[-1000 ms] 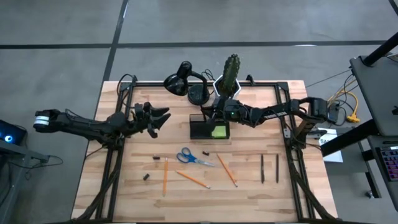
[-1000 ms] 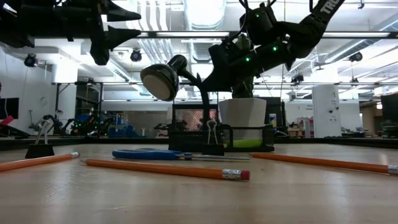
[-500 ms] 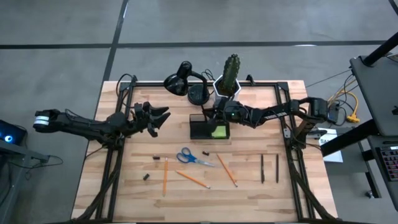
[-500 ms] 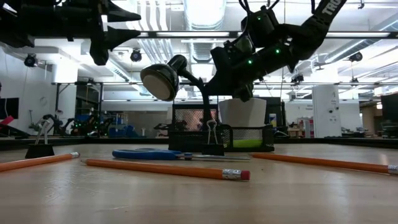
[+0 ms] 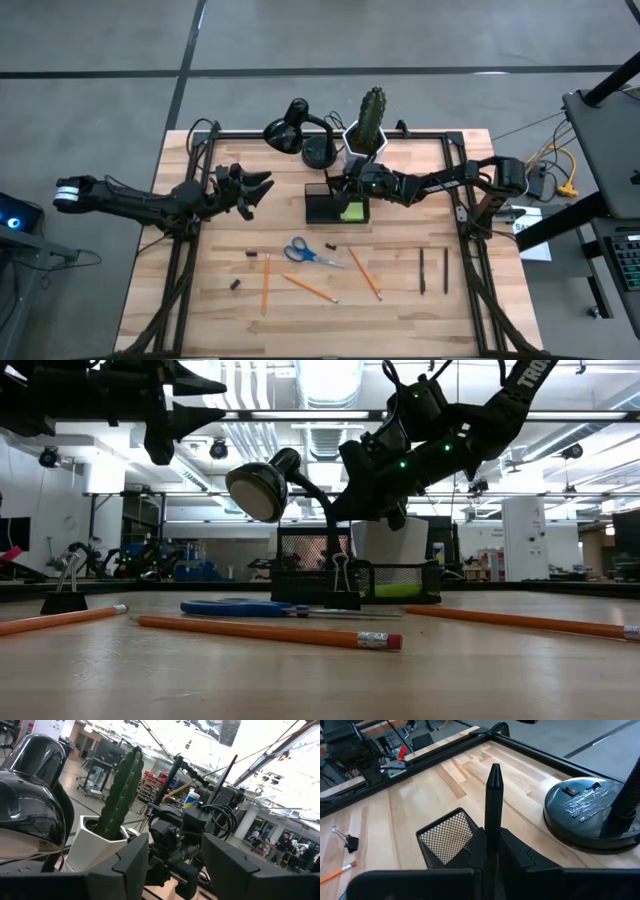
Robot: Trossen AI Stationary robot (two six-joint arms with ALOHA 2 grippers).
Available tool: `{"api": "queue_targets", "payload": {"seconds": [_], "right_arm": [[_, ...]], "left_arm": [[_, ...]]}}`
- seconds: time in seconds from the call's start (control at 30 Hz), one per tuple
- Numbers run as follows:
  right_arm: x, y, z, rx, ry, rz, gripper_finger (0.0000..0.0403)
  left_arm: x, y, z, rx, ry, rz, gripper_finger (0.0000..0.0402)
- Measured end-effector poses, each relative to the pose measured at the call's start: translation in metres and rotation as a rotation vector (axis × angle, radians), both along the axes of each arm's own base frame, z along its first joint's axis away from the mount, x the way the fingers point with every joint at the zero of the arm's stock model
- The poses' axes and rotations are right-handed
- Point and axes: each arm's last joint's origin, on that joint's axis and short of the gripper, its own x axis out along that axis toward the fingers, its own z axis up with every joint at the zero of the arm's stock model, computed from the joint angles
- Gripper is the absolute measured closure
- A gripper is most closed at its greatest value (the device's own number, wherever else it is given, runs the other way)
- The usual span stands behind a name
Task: Pick and place office supplies into organizer
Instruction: Put the left black pen into the mesh desk organizer
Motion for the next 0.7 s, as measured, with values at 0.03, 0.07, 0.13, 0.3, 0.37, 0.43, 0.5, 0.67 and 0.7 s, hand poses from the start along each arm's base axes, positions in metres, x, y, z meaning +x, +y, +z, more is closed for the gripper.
{"api": "queue_targets", "payload": {"seconds": [0.03, 0.07, 0.13, 0.3, 0.37, 0.43, 0.5, 0.67, 0.7], "right_arm": [[0.0000, 0.0000, 0.0000, 0.002, -0.001, 0.000, 0.0383], [0.0000, 0.0000, -0.0001, 0.002, 0.000, 0.000, 0.0383], [0.0000, 0.0000, -0.0001, 0.002, 0.000, -0.001, 0.0383], [0.0000, 0.0000, -0.0002, 0.001, 0.001, -0.002, 0.0383], [0.0000, 0.0000, -0.0002, 0.001, 0.001, -0.002, 0.0383], [-0.0001, 0.0000, -0.0003, -0.001, 0.003, -0.001, 0.0383], [-0.0001, 0.0000, -0.0003, -0.010, 0.006, 0.002, 0.0383], [-0.0002, 0.0000, -0.0005, -0.020, 0.014, 0.007, 0.0383], [-0.0003, 0.0000, -0.0008, -0.019, 0.016, 0.008, 0.0383]], "left_arm": [[0.0000, 0.0000, 0.0000, 0.000, 0.000, 0.000, 0.0233], [0.0000, 0.0000, 0.0000, 0.001, 0.000, 0.001, 0.0233], [0.0000, 0.0001, -0.0001, 0.001, 0.001, 0.004, 0.0233], [-0.0002, 0.0004, 0.0001, -0.001, 0.000, 0.013, 0.0233], [-0.0002, 0.0004, 0.0001, -0.002, 0.000, 0.013, 0.0233], [-0.0001, 0.0004, 0.0001, -0.002, 0.000, 0.013, 0.0233], [-0.0001, 0.0004, 0.0001, -0.002, 0.000, 0.013, 0.0233], [-0.0002, 0.0004, 0.0001, -0.001, 0.000, 0.013, 0.0233], [-0.0002, 0.0003, 0.0001, -0.001, 0.000, 0.013, 0.0233]]}}
